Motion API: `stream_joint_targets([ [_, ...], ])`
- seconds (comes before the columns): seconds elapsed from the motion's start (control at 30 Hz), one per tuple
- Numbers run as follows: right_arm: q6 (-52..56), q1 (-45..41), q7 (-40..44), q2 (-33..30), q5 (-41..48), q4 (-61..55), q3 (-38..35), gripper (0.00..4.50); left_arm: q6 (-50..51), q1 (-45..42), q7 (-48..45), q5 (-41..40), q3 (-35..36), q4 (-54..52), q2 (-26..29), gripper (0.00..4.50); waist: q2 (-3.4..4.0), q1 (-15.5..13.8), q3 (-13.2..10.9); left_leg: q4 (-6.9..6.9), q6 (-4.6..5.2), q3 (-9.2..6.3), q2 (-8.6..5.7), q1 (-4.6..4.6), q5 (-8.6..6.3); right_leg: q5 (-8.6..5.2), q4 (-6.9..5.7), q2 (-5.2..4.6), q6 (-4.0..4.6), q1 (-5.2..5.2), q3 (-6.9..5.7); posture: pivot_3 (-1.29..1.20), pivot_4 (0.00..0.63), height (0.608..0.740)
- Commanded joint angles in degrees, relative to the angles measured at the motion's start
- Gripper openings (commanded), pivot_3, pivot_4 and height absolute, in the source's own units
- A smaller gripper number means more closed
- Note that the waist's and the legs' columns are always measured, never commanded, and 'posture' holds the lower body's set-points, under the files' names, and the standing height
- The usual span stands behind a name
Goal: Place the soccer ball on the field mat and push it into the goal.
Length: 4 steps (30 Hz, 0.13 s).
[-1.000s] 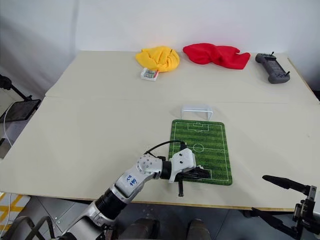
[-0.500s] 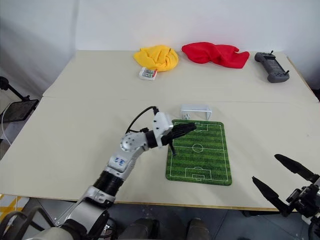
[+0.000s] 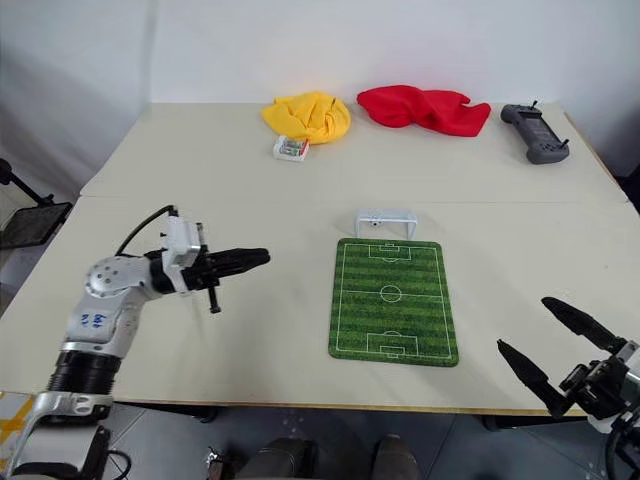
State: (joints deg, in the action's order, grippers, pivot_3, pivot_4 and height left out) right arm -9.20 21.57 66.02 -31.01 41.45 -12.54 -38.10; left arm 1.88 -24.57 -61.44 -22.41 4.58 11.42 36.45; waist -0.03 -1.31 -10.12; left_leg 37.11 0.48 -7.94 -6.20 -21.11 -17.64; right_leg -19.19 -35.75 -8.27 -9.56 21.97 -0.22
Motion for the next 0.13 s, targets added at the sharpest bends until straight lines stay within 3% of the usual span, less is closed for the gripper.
stream_joint_targets([
  [0.03, -1.65, -1.93, 1.40, -0.78, 0.25, 2.24, 0.10, 4.50, -0.76, 8.35, 4.45, -0.96, 8.45, -3.77, 2.30, 0.04, 0.01, 0.51, 0.00, -0.06, -0.02, 0.03, 0.02, -0.01, -0.01, 0.00, 0.00, 0.01, 0.00, 0.06, 0.05, 0.00, 0.150, 0.740],
  [0.13, -2.31, -4.20, 1.96, -0.60, -0.24, 4.43, 1.38, 4.50, -0.97, 12.89, 8.77, -0.49, 10.92, -7.53, 0.98, 0.04, -0.01, 0.57, -0.01, -0.06, -0.04, 0.03, 0.04, -0.06, -0.04, 0.00, -0.03, 0.03, 0.00, 0.14, 0.10, 0.00, 0.150, 0.740],
])
